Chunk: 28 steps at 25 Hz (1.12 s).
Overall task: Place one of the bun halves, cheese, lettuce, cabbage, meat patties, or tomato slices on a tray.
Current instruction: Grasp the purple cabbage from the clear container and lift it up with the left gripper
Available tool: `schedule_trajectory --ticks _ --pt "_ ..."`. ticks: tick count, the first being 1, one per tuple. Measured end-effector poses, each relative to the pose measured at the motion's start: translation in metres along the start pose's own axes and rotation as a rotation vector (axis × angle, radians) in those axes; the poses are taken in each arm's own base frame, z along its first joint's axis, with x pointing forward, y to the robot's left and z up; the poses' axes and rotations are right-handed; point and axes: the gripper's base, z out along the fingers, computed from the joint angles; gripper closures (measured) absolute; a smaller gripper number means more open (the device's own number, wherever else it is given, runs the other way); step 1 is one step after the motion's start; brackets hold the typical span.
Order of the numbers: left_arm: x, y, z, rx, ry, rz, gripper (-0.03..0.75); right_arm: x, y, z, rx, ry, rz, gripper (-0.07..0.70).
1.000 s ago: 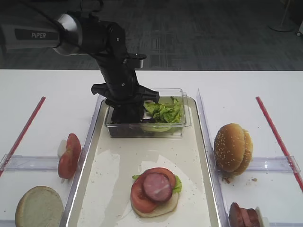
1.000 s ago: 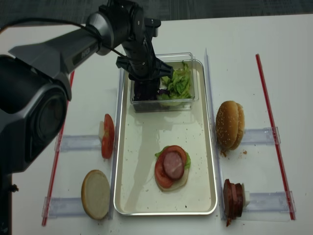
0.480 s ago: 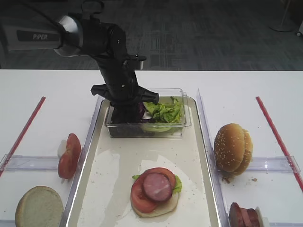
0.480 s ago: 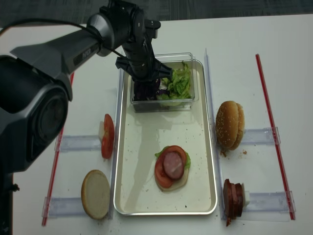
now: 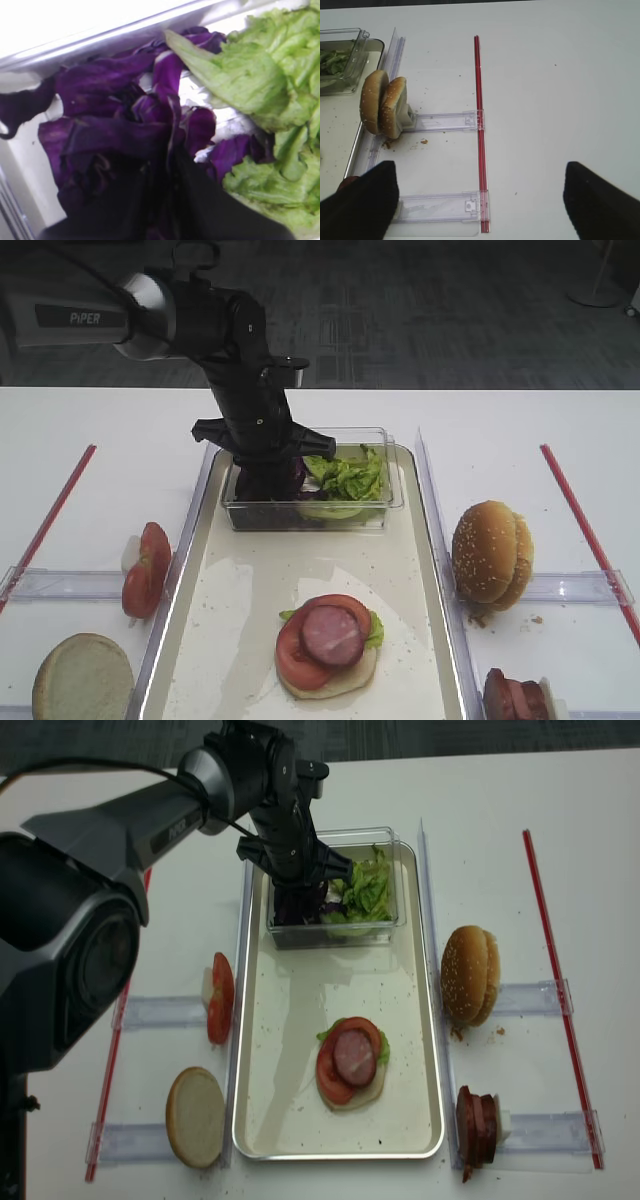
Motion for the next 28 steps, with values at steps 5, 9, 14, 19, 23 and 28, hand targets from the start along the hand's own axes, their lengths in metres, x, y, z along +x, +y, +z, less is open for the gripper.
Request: schedule_trajectory --ticks 5,9,14,19,23,28 --pt "0.0 0.0 -0.003 -0.005 0.002 0.002 0.634 0.0 0.0 0.0 0.0 0.0 0.0 -0.046" --pt "0.001 0.001 -0.005 -0.018 0.014 0.011 0.635 0.0 0.0 0.0 0.0 0.0 0.0 -0.046" --pt "0.001 0.002 -0.005 -0.022 0.025 0.012 0.636 0.0 0.0 0.0 0.0 0.0 0.0 -0.046" --pt "0.001 0.001 -0.011 -0.021 0.021 0.012 0.636 0.0 0.0 0.0 0.0 0.0 0.0 -0.046" --pt "-0.001 0.0 -0.025 -0.015 -0.011 0.014 0.636 0.0 0.0 0.0 0.0 0.0 0.0 -0.046" --pt "0.0 0.0 -0.031 -0.017 -0.002 0.014 0.637 0.0 0.0 0.0 0.0 0.0 0.0 -0.046"
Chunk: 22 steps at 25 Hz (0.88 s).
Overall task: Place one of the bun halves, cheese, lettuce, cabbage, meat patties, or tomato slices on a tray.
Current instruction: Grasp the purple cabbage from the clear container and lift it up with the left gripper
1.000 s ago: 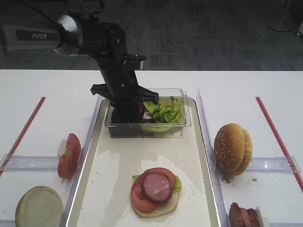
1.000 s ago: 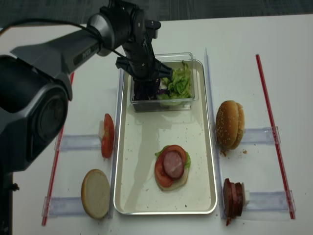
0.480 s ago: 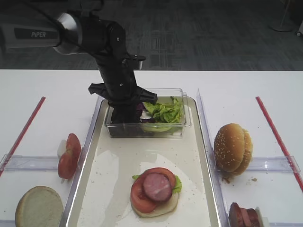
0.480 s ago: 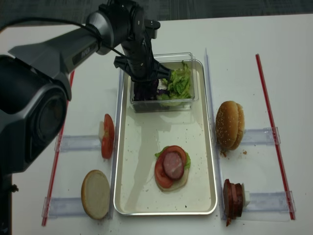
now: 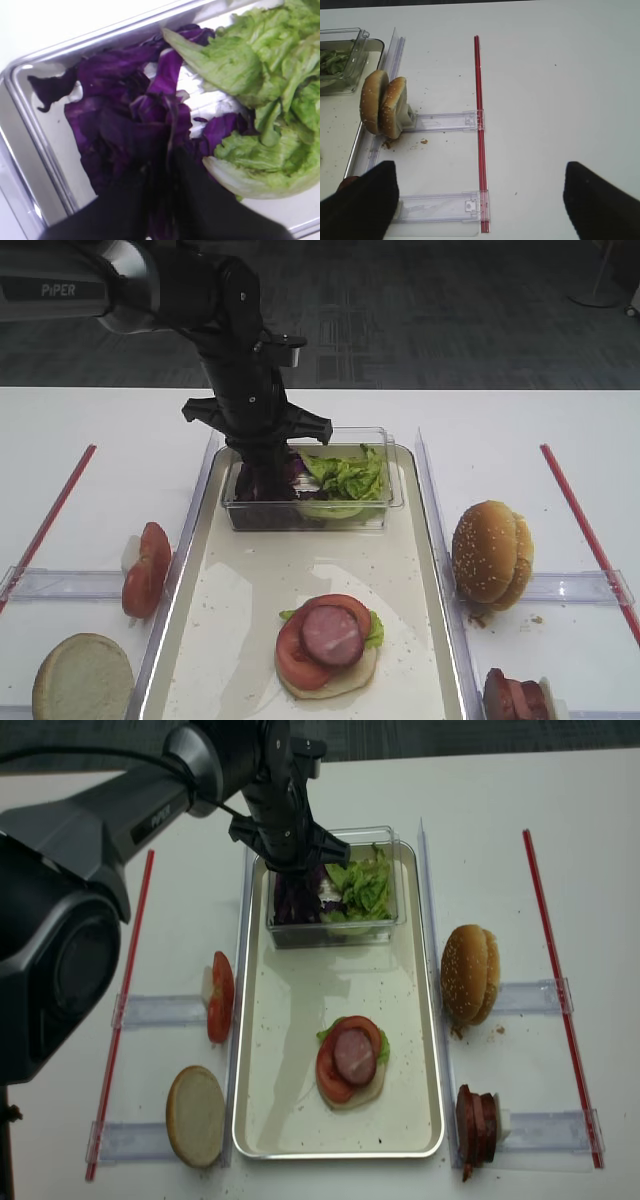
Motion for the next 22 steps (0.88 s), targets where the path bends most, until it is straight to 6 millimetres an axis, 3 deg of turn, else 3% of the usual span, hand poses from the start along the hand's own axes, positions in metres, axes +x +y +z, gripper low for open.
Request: schedule_trajectory --ticks 22 --pt "0.003 -0.001 -0.044 0.002 -0.022 0.008 0.641 0.0 0.0 0.0 0.0 0.0 0.0 -0.046"
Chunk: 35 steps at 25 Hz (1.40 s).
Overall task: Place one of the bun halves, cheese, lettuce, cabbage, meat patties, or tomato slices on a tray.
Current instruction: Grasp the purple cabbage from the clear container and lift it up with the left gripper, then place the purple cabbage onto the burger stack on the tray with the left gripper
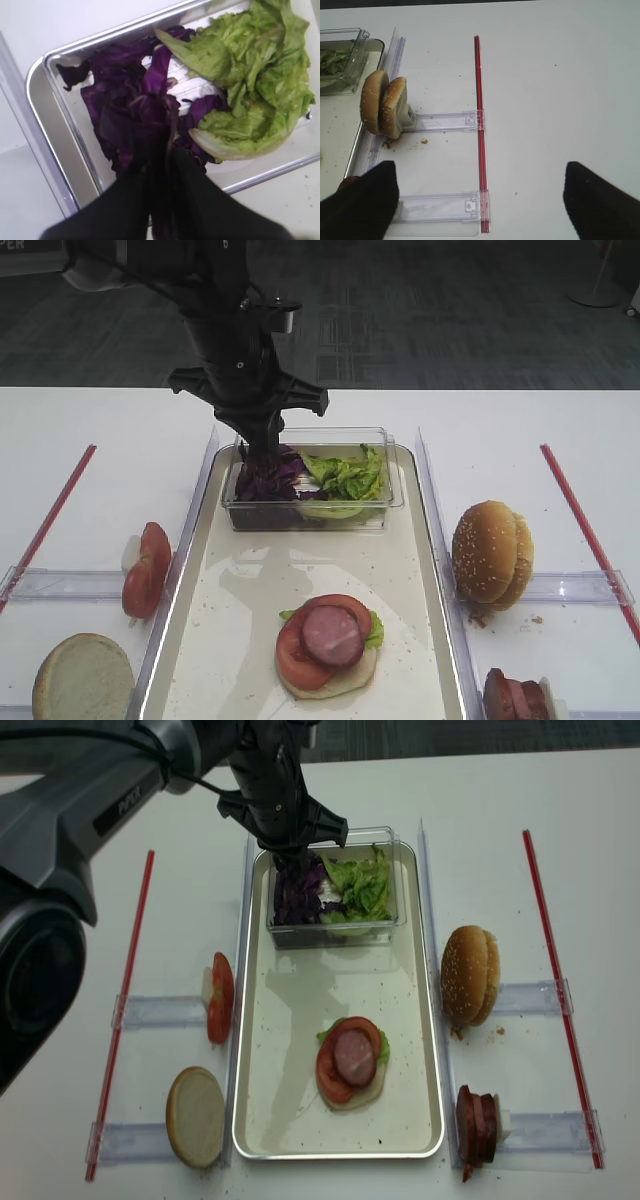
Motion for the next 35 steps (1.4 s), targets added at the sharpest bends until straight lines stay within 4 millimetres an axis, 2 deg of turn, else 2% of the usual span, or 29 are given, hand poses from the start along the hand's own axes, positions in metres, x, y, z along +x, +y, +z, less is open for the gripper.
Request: schedule_trajectory --ticks 13,22,29,35 --pt "0.008 0.002 -0.002 -0.021 0.087 0.051 0.645 0.0 0.0 0.0 0.0 0.0 0.0 -0.046" --pt "0.01 0.002 -0.035 -0.02 0.033 0.076 0.686 0.0 0.0 0.0 0.0 0.0 0.0 -0.046" --pt "0.036 0.007 -0.032 -0.026 0.079 0.091 0.689 0.0 0.0 0.0 0.0 0.0 0.0 -0.046" --pt "0.067 0.01 -0.046 -0.005 0.06 0.091 0.689 0.0 0.0 0.0 0.0 0.0 0.0 -0.046"
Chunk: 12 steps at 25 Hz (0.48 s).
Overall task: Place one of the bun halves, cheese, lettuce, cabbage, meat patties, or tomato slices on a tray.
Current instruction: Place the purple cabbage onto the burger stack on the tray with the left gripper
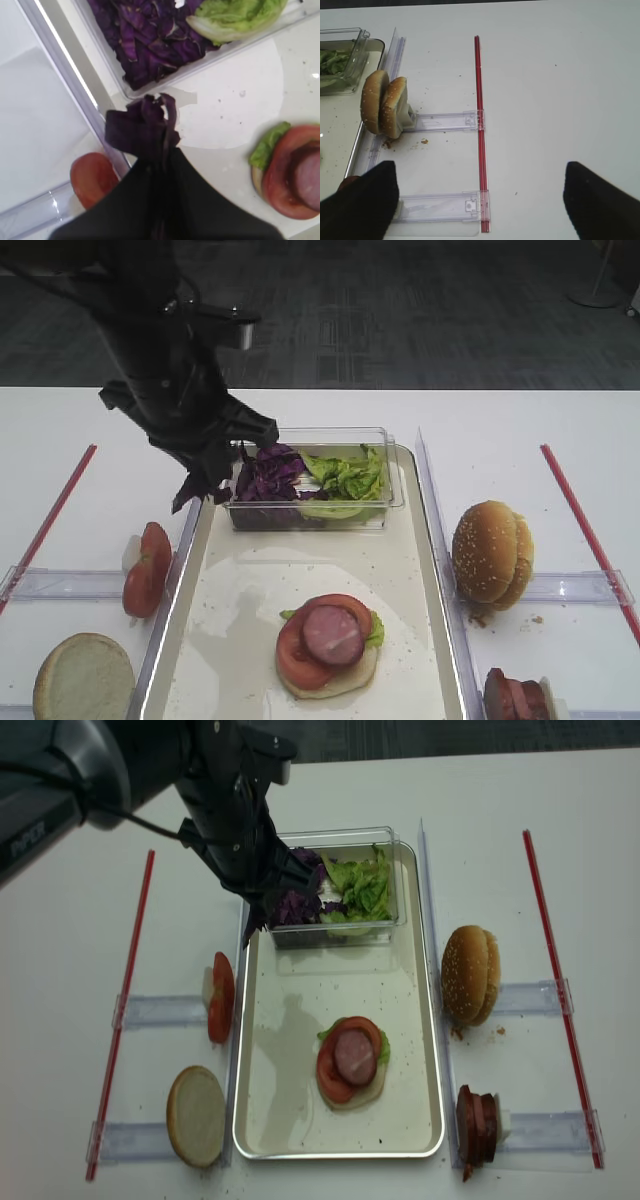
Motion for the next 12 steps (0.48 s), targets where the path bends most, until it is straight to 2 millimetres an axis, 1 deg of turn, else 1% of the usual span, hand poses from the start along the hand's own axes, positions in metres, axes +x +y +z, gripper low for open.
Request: schedule_trajectory --ticks 5,7,12 --pt "0.027 0.002 -0.001 -0.001 0.002 0.011 0.69 0.0 0.0 0.0 0.0 0.0 0.0 -0.046" --pt "0.035 0.003 -0.001 -0.001 0.001 0.013 0.692 0.0 0.0 0.0 0.0 0.0 0.0 -0.046" --pt "0.041 0.002 0.004 0.015 0.019 0.031 0.692 0.0 0.0 0.0 0.0 0.0 0.0 -0.046"
